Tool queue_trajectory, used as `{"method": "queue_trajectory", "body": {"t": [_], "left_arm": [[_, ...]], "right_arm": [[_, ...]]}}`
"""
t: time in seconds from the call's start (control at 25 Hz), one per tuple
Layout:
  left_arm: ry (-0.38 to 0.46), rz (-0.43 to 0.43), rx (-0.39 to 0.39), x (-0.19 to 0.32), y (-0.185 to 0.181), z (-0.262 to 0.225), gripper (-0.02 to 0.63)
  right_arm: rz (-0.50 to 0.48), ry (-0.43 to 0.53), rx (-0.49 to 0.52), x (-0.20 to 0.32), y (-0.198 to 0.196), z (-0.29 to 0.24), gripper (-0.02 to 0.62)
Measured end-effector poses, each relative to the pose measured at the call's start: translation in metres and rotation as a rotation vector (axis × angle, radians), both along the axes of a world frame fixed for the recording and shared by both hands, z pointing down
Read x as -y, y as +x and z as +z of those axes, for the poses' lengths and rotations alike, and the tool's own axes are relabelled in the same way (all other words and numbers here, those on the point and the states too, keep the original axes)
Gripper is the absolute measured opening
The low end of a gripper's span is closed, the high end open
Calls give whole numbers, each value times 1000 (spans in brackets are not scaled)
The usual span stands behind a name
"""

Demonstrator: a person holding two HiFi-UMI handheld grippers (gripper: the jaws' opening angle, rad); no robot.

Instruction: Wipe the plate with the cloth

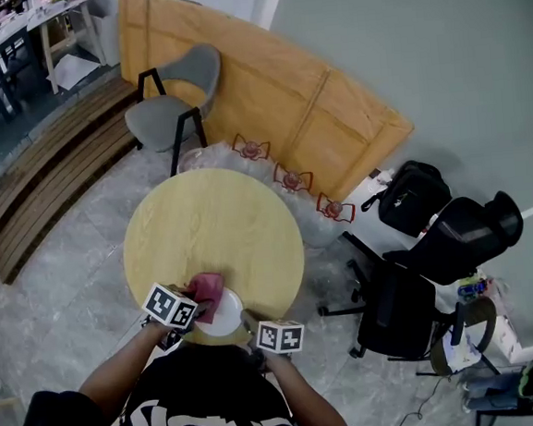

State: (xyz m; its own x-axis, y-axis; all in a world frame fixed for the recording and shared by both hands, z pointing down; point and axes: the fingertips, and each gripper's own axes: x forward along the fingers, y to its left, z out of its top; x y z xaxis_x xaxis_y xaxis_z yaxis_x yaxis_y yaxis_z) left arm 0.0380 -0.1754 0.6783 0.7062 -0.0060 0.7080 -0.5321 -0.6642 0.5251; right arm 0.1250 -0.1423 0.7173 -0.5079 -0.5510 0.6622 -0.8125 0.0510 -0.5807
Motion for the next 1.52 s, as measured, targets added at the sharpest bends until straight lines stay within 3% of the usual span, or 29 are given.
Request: {"method": "queue_trajectory", "body": {"t": [0.16,0.28,0.56,0.72,0.96,1.52], "left_arm": [[66,2,-69,13,10,-48,63],[160,-1,-134,23,18,-96,63],[564,-62,-341,38,24,-202,63],[793,-155,-423,40,15,-248,63],[877,-215,-460,38,11,-261,63],[879,-220,-444,49,14,-258,63]], "right_arm": [[-16,120,17,21,-1,-66,57],[-23,284,-16,40,2,-130,55],[70,782,-338,56,24,-270,28],[118,952,-424,45,19,-310,23],[122,956,-411,44,10,-308,21],[67,973,-419,56,15,-306,21]]}}
